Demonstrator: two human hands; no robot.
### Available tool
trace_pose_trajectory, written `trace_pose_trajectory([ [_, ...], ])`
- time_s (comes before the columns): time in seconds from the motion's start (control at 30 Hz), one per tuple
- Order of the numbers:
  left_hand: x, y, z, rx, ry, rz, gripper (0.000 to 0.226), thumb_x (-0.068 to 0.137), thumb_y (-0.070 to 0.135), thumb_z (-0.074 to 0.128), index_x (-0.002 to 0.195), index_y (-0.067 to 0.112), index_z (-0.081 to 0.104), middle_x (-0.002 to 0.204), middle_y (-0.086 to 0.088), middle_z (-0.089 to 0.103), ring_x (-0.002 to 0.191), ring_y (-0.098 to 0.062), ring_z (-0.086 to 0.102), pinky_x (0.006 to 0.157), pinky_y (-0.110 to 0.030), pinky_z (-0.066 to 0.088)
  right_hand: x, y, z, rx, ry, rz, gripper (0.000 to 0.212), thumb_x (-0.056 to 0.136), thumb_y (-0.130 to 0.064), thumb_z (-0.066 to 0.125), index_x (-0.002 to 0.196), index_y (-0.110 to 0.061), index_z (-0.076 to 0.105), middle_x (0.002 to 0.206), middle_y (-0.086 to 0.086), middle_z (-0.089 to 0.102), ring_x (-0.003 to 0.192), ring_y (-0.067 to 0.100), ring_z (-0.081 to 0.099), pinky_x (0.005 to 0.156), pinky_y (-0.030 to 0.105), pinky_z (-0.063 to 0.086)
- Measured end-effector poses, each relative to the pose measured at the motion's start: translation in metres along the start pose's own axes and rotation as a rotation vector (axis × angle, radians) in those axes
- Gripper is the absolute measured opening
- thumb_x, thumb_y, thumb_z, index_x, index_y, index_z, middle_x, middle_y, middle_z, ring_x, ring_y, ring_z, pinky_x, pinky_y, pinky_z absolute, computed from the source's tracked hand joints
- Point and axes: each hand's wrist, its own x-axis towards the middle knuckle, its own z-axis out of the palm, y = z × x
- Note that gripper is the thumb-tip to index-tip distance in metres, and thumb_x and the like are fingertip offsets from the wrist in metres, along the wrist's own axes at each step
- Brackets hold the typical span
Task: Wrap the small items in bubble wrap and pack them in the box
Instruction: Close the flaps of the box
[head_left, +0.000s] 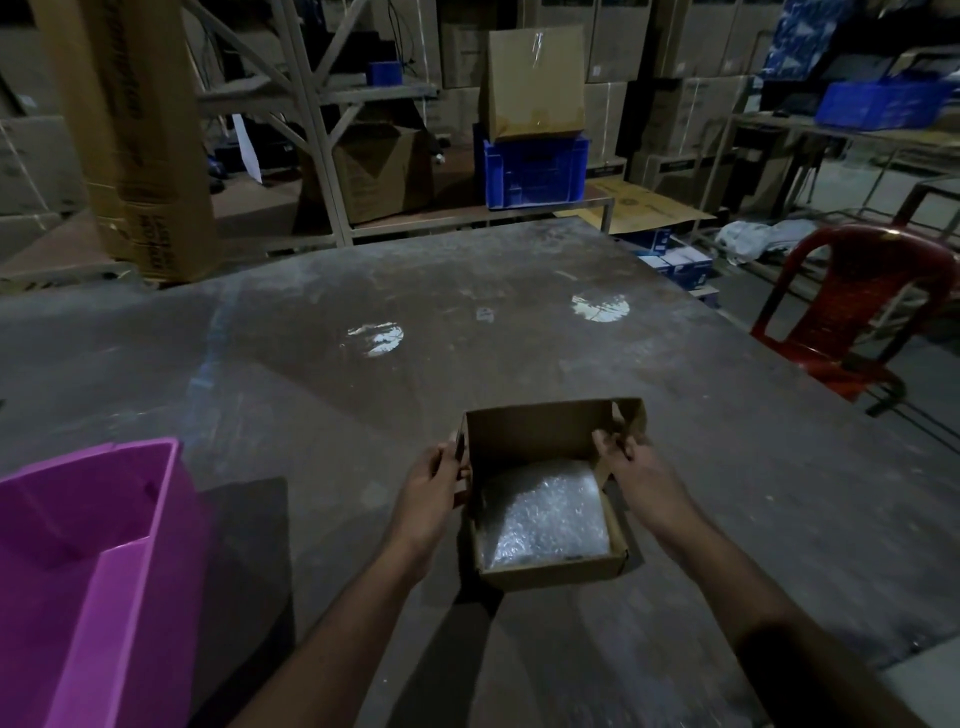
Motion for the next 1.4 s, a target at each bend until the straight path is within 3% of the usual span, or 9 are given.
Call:
trace_pose_trajectory([
  [0.33, -0.003, 0.002, -0.006, -0.024, -0.031, -0.107, 0.038, 0.110, 0.032, 0.035, 0.112, 0.013, 0.068, 0.101, -0.003, 0.074, 0.086, -0.008, 0.071, 0.077, -0.032, 0.058, 0.006, 0.014, -0.010, -0.224, -0.084, -0.010, 0.010, 0.096, -0.028, 0.062, 0.105, -0.027, 0.066, 0.092, 0.008, 0.075, 0.088, 0.032, 0.072, 0.084, 0.059, 0.057],
  [0.43, -0.007, 0.002, -0.009, -0.002, -0.085, -0.101, 0.053, 0.105, 0.051, 0.035, 0.105, 0.011, 0.071, 0.092, -0.001, 0.077, 0.090, -0.016, 0.072, 0.087, -0.038, 0.057, -0.002, 0.038, -0.013, -0.282, -0.020, 0.074, 0.020, 0.088, -0.029, 0.070, 0.108, -0.028, 0.067, 0.088, 0.007, 0.073, 0.085, 0.030, 0.072, 0.075, 0.049, 0.061],
  [0.57, -0.009, 0.006, -0.006, 0.002, -0.092, -0.096, 0.057, 0.101, 0.058, 0.038, 0.096, 0.009, 0.068, 0.079, 0.002, 0.071, 0.075, -0.008, 0.068, 0.084, -0.035, 0.056, -0.016, 0.046, -0.020, -0.104, -0.174, -0.017, 0.070, 0.090, -0.009, 0.071, 0.130, -0.062, 0.050, 0.119, -0.019, 0.066, 0.107, 0.000, 0.066, 0.082, 0.027, 0.060],
  [0.67, -0.009, 0.003, -0.008, 0.028, -0.134, -0.085, 0.055, 0.089, 0.065, 0.052, 0.096, 0.012, 0.064, 0.084, 0.000, 0.067, 0.079, -0.009, 0.067, 0.085, -0.034, 0.057, -0.022, 0.045, -0.029, -0.121, -0.261, -0.116, 0.081, 0.089, 0.004, 0.069, 0.143, -0.052, 0.044, 0.138, -0.023, 0.056, 0.128, -0.002, 0.055, 0.102, 0.028, 0.051],
  [0.77, -0.008, -0.003, -0.011, 0.117, -0.151, -0.096, 0.045, 0.084, 0.057, 0.068, 0.096, 0.013, 0.066, 0.090, 0.001, 0.071, 0.082, -0.010, 0.067, 0.080, -0.032, 0.055, -0.024, 0.035, -0.039, -0.067, -0.304, -0.125, 0.069, 0.090, 0.012, 0.059, 0.140, -0.034, 0.050, 0.136, -0.026, 0.057, 0.127, -0.007, 0.053, 0.099, 0.013, 0.046],
  [0.93, -0.003, -0.011, -0.011, 0.169, -0.156, -0.109, 0.028, 0.087, 0.040, 0.077, 0.105, 0.019, 0.071, 0.101, -0.001, 0.075, 0.091, -0.014, 0.069, 0.089, -0.041, 0.057, -0.032, 0.018, -0.043, 0.066, -0.229, -0.037, 0.033, 0.108, -0.013, 0.038, 0.128, -0.021, 0.064, 0.125, -0.011, 0.068, 0.100, -0.008, 0.067, 0.077, 0.010, 0.052],
  [1.13, -0.006, -0.013, -0.013, 0.221, -0.170, -0.136, 0.043, 0.081, 0.044, 0.081, 0.116, 0.021, 0.070, 0.108, -0.003, 0.076, 0.099, -0.019, 0.073, 0.091, -0.042, 0.058, -0.032, 0.016, -0.037, 0.033, -0.240, -0.042, 0.046, 0.091, -0.057, 0.058, 0.122, -0.023, 0.063, 0.116, 0.001, 0.071, 0.105, 0.014, 0.069, 0.086, 0.028, 0.056],
  [1.3, -0.008, -0.012, -0.015, 0.220, -0.198, -0.152, 0.068, 0.070, 0.046, 0.083, 0.128, 0.015, 0.065, 0.111, -0.004, 0.075, 0.101, -0.017, 0.073, 0.096, -0.040, 0.058, -0.020, 0.023, -0.029, -0.074, -0.224, -0.082, 0.033, 0.091, -0.038, 0.067, 0.116, -0.016, 0.061, 0.109, 0.001, 0.068, 0.101, 0.013, 0.067, 0.081, 0.024, 0.051],
  [1.4, -0.010, -0.009, -0.013, 0.234, -0.239, -0.165, 0.049, 0.088, 0.023, 0.079, 0.131, 0.013, 0.059, 0.111, -0.005, 0.073, 0.098, -0.013, 0.072, 0.095, -0.033, 0.057, -0.015, 0.028, -0.026, -0.121, -0.166, -0.124, 0.030, 0.089, -0.047, 0.069, 0.103, -0.021, 0.065, 0.096, 0.004, 0.069, 0.090, 0.017, 0.064, 0.076, 0.029, 0.048],
])
